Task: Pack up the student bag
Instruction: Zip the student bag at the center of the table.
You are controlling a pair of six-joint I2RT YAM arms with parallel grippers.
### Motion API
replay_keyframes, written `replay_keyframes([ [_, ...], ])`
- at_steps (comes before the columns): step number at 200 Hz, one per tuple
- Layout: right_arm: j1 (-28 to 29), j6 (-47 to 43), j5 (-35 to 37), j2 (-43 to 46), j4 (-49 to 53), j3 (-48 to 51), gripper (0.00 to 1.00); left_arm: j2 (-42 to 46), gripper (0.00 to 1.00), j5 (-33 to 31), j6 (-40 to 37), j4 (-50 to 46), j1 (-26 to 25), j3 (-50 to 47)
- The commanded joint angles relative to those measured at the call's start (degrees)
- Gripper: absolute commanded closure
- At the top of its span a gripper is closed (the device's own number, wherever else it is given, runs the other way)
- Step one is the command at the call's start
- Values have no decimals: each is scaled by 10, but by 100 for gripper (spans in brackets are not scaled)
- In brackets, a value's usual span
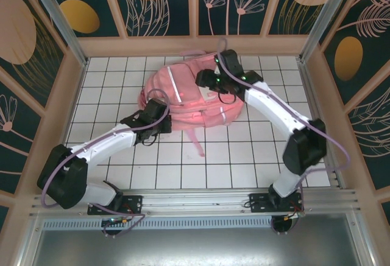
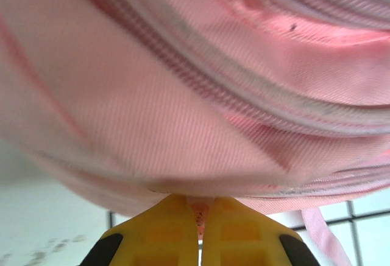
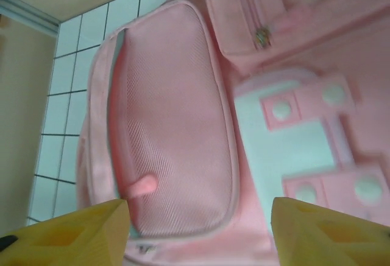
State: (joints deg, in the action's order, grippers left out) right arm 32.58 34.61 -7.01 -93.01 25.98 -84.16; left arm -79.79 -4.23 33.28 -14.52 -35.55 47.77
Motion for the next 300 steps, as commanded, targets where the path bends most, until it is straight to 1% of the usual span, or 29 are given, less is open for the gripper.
replay_keyframes([
  [1,-2,83,-57,75,-98,101,39,-12,100,81,20,55,-21,8],
  [7,-2,101,-81,89,-114,135,40,-16,100,91,26,64,-25,11],
  [18,0,144,-101,116,-140,201,39,-26,100,110,37,82,-31,14],
  [32,2,216,-132,153,-208,296,38,-45,100,130,48,104,-38,22],
  [51,7,334,-150,194,-312,401,35,-70,100,145,54,116,-49,45],
  [69,16,425,-148,213,-376,466,33,-87,100,154,50,115,-63,74],
  [76,21,451,-143,218,-396,484,35,-93,100,159,48,112,-69,76],
  [79,23,462,-139,219,-401,489,36,-95,100,160,47,111,-72,94],
  [93,35,501,-117,222,-405,509,43,-102,100,173,44,113,-81,107],
  [111,41,522,-96,219,-421,530,49,-106,100,185,37,112,-90,117],
  [136,32,516,-64,215,-449,543,50,-109,100,205,28,112,-103,122],
  [154,23,499,-50,201,-461,537,49,-110,100,212,24,107,-109,124],
  [180,16,480,-43,173,-481,527,42,-107,100,222,24,107,-112,120],
  [192,14,473,-41,162,-498,526,42,-105,100,222,23,105,-112,119],
  [199,14,470,-43,154,-500,524,45,-104,100,224,24,106,-112,118],
  [212,13,467,-47,140,-508,522,54,-101,100,229,26,110,-112,118],
  [220,13,467,-47,134,-514,524,61,-100,100,234,28,115,-112,117],
  [239,12,473,-45,126,-528,531,88,-99,100,231,26,114,-112,117],
  [249,10,468,-41,127,-518,528,100,-99,100,224,20,106,-112,118],
  [300,-4,421,4,179,-419,515,100,-84,100,143,-4,57,-112,101],
])
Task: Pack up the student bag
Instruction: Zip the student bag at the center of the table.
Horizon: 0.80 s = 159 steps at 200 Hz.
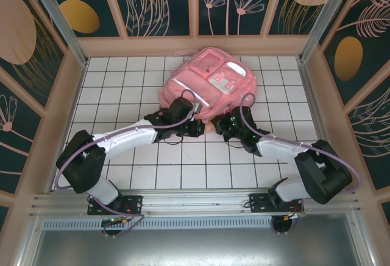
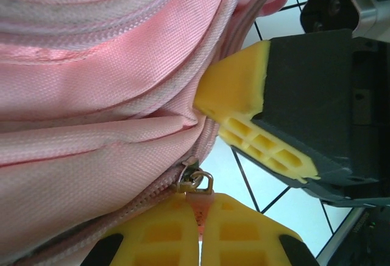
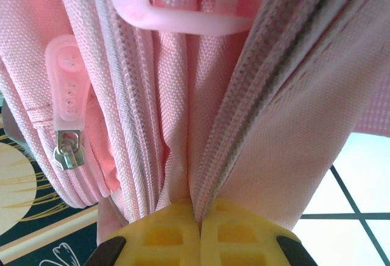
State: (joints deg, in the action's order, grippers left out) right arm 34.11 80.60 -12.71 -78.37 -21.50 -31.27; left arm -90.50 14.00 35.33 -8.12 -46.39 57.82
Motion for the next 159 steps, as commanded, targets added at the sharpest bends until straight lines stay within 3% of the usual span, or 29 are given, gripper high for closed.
replay_keyframes([
  [1,-20,-40,62,34,57,-14,100,23,100,-41,-24,-8,-3,-1],
  [65,-50,-62,59,67,97,-2,100,50,100,-114,-39,-39,1,-17],
  [122,-80,-103,46,83,136,-3,100,79,100,-111,-38,-44,28,-52],
  [159,-129,-158,23,86,177,-20,100,81,100,-105,-44,-39,48,-73],
])
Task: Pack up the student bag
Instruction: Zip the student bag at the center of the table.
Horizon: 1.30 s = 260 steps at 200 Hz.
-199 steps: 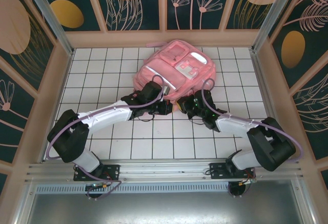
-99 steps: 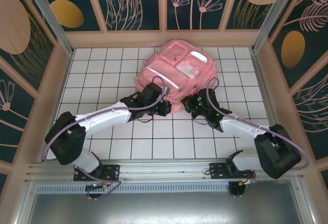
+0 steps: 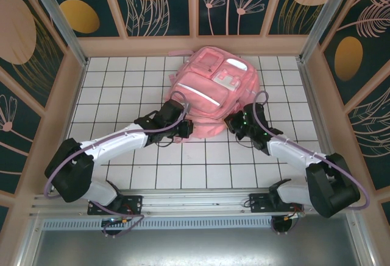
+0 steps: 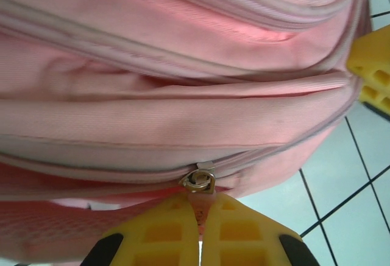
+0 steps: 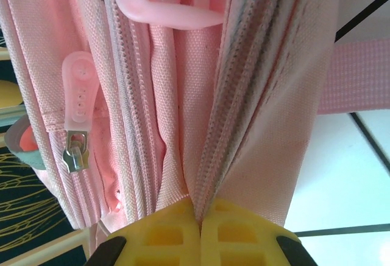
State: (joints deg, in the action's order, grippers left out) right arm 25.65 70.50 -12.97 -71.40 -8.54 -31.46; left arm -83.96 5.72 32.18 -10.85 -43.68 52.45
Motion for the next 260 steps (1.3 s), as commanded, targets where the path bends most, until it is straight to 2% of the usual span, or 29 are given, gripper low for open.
replay_keyframes([
  [1,-46,-58,24,16,49,-18,100,16,100,-23,-12,-12,21,-19],
  [58,-161,-175,-35,-19,94,-53,100,6,100,-25,-7,-4,47,-34],
  [110,-172,-328,-74,-173,156,-213,100,-25,100,30,5,26,46,-36],
  [136,-163,-353,-94,-244,161,-287,92,-43,100,56,12,46,44,-31],
  [150,-155,-361,-67,-271,193,-332,79,-52,100,57,11,45,42,-18],
  [183,-145,-343,70,-230,237,-337,54,-40,100,36,7,42,42,-7],
  [200,-136,-339,101,-186,253,-325,38,-47,100,38,6,42,43,-3],
  [210,-126,-329,88,-152,243,-307,32,-52,100,43,7,43,42,-2],
  [226,-103,-281,12,-109,216,-269,33,-58,100,44,9,48,42,-2],
  [242,-71,-193,-57,-89,186,-231,41,-61,100,43,9,51,42,-1],
  [260,-15,-95,-82,-76,140,-188,48,-63,100,42,9,53,42,0],
])
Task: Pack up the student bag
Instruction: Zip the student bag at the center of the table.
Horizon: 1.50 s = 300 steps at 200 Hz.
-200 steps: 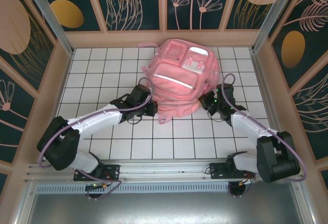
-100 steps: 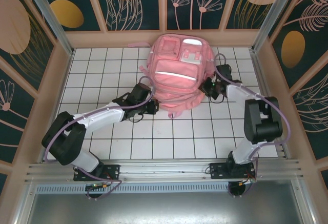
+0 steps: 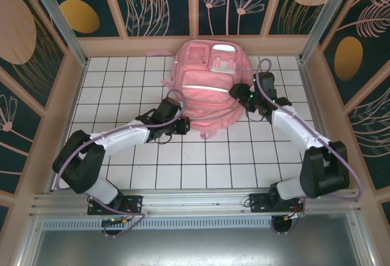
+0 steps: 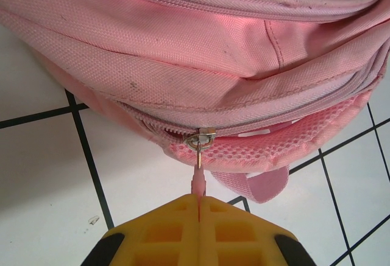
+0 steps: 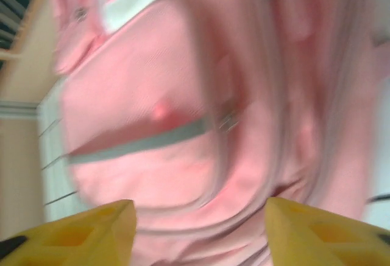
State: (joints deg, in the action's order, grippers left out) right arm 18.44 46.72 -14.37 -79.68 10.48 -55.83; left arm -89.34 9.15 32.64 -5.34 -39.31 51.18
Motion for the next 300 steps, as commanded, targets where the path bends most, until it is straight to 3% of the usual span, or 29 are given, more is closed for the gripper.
replay_keyframes([
  [1,61,149,-68,8,-54,58,48,-9,100,8,5,-2,-1,12],
  [48,143,325,-32,0,-115,101,41,-8,100,6,9,3,-2,7],
  [113,177,382,-4,-90,-115,59,46,-7,100,5,17,10,-9,12],
  [163,176,385,73,-117,-78,34,68,-25,100,-9,9,2,-31,36],
  [200,174,375,88,-129,-65,29,100,-36,100,-28,6,-5,-33,43],
  [249,171,348,124,-82,-36,51,100,-43,100,-80,-13,-31,-33,59],
  [300,157,311,114,-52,-20,72,100,-40,100,-132,-36,-60,-33,69],
])
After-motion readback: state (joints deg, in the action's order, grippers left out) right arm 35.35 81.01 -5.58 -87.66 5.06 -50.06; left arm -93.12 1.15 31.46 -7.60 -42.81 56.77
